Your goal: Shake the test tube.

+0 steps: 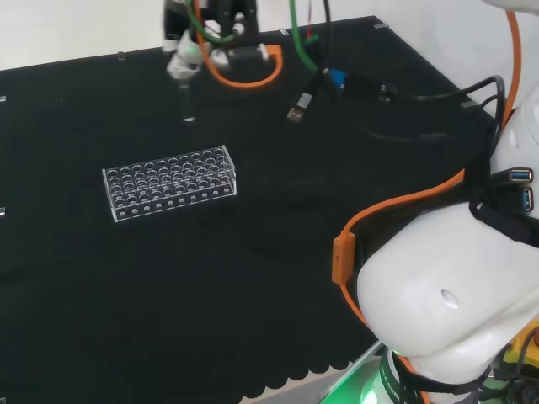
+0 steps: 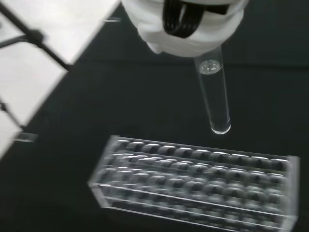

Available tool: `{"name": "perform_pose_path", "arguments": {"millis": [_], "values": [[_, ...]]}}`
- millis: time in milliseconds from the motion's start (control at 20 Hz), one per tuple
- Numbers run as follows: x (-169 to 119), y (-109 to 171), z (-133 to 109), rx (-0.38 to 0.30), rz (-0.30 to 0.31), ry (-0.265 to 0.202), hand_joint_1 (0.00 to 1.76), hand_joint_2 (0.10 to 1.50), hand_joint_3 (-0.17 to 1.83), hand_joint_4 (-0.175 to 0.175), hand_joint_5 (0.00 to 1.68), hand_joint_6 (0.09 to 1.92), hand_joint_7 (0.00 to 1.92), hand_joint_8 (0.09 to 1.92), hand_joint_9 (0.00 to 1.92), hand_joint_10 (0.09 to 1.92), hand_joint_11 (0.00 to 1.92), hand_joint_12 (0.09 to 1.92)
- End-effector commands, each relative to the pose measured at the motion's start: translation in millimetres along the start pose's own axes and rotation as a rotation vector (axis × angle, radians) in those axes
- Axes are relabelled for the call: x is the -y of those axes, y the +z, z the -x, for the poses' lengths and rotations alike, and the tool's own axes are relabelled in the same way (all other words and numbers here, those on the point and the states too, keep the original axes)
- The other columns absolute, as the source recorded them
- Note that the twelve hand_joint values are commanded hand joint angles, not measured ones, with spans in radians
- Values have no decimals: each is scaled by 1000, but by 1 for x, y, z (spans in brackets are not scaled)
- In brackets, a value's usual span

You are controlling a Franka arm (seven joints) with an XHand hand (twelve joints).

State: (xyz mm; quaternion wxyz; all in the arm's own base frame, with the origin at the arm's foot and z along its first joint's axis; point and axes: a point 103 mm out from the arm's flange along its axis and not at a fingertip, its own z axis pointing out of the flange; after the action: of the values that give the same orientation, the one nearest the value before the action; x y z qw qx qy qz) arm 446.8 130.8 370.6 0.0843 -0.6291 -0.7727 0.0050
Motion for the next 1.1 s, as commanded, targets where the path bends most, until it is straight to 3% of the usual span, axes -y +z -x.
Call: {"name": "perform_pose_path", "arguments": {"millis": [50, 450, 650, 800, 1100], "values": [[6, 2, 46, 40, -5, 113, 1410, 970, 36, -175, 1196, 629, 1363, 637, 1165, 493, 762, 1231], [-11, 10, -25, -56, -2, -21, 1410, 970, 34, -175, 1199, 624, 1365, 633, 1168, 488, 766, 1228], [-17, 11, -55, -72, -3, -82, 1410, 970, 33, -175, 1200, 622, 1367, 630, 1170, 485, 768, 1227], [-18, 11, -62, -75, -6, -93, 1410, 970, 32, -175, 1201, 620, 1367, 629, 1171, 483, 769, 1226], [-15, 13, -50, -64, -11, -72, 1411, 970, 31, -175, 1203, 618, 1369, 626, 1172, 480, 771, 1225]]}}
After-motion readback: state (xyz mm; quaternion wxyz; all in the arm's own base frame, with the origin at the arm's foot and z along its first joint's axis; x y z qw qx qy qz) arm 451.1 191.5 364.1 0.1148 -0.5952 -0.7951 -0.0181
